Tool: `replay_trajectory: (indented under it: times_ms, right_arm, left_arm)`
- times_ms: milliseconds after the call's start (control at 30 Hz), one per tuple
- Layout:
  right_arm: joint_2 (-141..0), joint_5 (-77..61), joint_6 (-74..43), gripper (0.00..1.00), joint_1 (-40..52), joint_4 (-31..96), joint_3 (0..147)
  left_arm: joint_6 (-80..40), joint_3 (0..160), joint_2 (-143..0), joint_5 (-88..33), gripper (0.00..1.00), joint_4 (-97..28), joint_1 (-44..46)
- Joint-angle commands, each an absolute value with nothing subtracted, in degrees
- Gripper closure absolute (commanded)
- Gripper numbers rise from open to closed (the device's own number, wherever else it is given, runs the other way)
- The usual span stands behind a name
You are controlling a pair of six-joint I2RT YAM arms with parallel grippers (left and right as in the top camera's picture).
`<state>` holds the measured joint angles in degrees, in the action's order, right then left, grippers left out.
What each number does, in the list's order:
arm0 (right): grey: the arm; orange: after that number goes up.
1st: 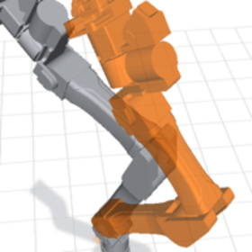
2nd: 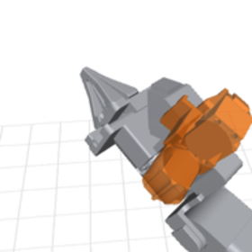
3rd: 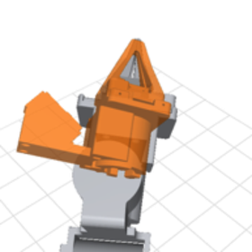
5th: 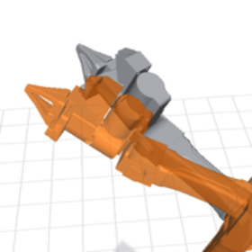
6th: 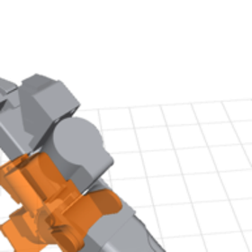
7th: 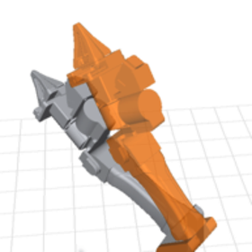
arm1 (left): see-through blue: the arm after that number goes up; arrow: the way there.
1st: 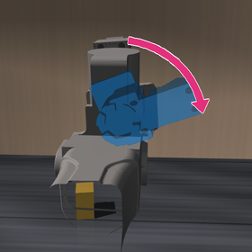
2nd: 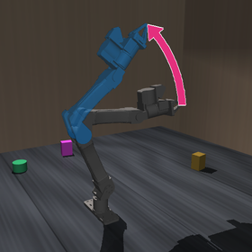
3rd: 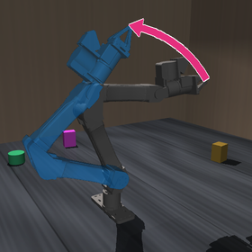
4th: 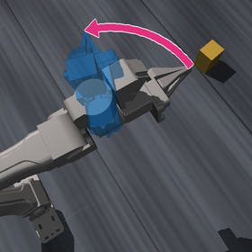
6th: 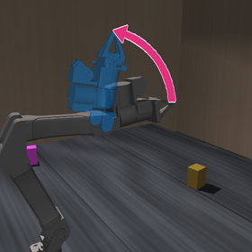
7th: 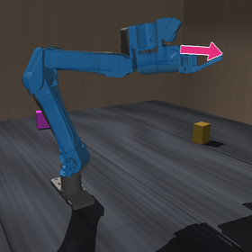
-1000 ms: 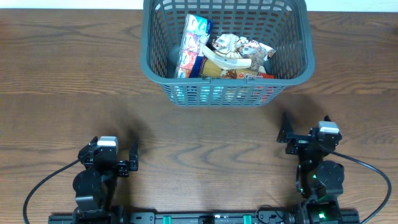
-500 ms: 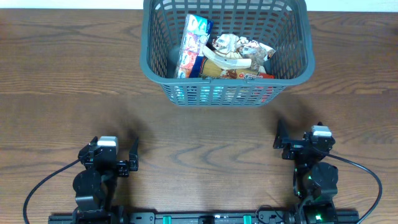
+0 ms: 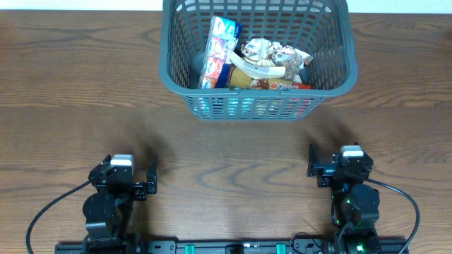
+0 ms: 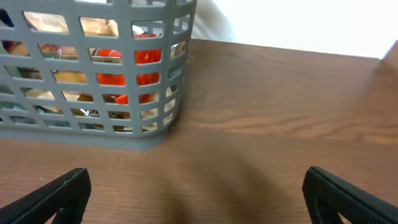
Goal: Pack container
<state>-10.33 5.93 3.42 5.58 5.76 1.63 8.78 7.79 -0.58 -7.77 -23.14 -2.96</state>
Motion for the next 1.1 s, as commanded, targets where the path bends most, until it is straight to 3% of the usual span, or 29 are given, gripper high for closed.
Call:
replay_trajectory:
  times_ms: [0,1067]
  right_arm:
    - [-9.7,5.0,6.0,0.01,6.0,5.8,1.3]
    - [-0.4,5.1,5.9,0.01,5.9,5.0,1.3]
  left_arm:
    - [8.0,7.0,-0.2,-8.2,0.01,-24.1,-3.3]
    - [8.0,7.0,-0.2,-8.2,0.01,-24.1,-3.3]
